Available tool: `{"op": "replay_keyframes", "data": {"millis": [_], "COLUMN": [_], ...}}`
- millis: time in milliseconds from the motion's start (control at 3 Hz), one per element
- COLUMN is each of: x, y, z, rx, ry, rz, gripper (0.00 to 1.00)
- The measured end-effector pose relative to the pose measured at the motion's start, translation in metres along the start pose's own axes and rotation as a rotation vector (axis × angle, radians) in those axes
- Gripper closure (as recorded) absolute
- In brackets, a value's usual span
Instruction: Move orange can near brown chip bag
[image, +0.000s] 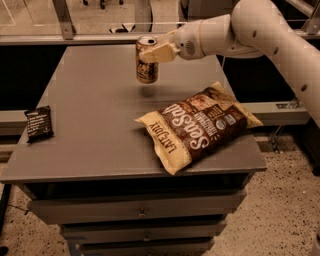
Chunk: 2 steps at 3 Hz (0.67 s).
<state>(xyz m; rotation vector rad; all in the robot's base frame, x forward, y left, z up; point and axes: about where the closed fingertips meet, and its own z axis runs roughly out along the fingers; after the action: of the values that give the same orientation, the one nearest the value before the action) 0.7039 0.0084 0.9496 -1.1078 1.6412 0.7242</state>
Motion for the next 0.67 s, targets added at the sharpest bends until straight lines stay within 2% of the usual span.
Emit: {"op": "replay_keyframes", "data": {"millis": [667], "x": [0.031], "y": [0.019], "z": [-0.039], "rx": [0.025], "ry": [0.051], "rz": [0.039], "gripper": [1.00]}}
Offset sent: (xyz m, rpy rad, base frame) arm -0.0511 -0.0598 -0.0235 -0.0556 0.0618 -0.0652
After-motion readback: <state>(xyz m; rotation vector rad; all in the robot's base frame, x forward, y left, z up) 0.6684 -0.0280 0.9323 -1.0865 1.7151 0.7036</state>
